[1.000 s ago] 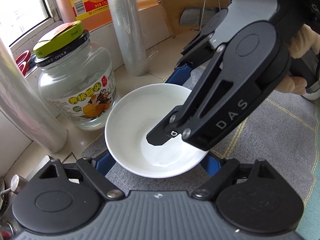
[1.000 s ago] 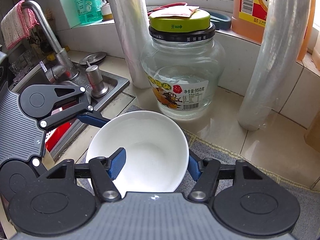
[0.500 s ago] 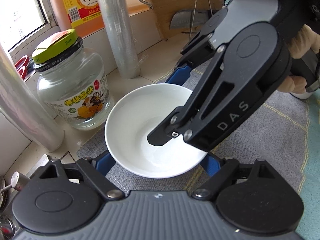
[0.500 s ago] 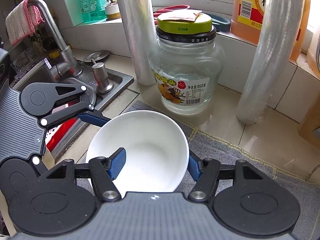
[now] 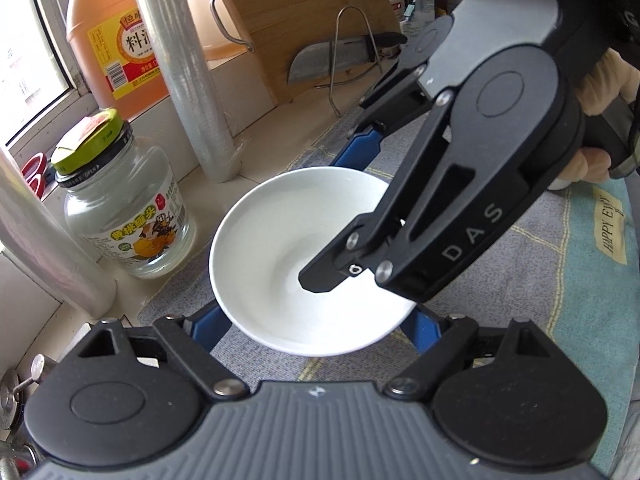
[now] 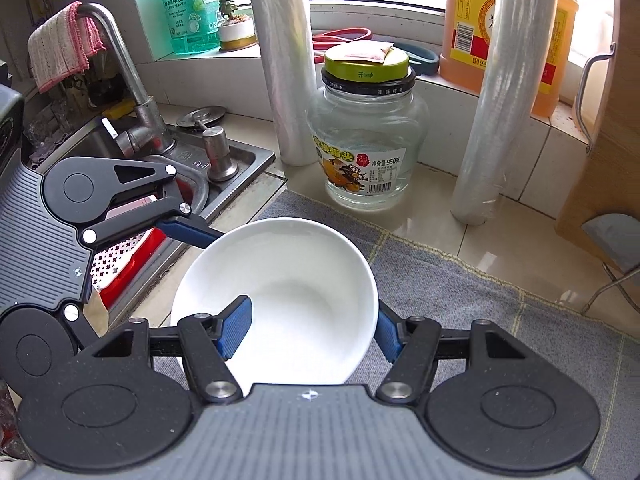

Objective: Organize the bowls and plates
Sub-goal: 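Carry the bowl with the right gripper across the towel to the bowl stack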

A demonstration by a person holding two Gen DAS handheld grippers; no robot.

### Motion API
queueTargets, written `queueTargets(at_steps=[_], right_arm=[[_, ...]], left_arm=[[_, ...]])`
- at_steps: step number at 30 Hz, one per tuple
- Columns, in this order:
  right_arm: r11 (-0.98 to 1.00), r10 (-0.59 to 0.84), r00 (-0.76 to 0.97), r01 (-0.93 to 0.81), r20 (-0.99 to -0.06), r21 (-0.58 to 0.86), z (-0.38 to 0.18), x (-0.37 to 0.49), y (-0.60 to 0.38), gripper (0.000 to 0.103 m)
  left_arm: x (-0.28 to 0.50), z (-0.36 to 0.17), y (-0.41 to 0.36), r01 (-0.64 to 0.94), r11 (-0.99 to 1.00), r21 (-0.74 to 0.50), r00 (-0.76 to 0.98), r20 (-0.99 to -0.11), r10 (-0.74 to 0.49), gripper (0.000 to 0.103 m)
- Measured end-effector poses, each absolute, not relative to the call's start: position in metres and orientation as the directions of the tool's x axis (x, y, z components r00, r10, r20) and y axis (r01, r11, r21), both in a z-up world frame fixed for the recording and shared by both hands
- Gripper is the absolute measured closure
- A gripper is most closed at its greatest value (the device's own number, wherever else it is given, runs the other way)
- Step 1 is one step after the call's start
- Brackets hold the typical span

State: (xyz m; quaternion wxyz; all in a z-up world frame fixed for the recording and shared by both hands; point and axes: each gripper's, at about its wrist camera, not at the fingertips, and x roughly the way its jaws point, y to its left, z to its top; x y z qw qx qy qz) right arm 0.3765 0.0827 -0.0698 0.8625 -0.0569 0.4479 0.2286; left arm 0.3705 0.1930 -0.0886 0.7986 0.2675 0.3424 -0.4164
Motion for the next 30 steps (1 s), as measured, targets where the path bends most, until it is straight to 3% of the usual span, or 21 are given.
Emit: queueTargets(at_steps=[30], right_arm=[[0.979, 0.140, 0.650, -0.202, -0.747, 0.008, -0.006, 0.233, -0.061, 0.033]], left_arm=[[0.264, -0.033, 0.040, 0.947, 0.277, 0.165, 0.304, -0.742, -0.598, 0.014]])
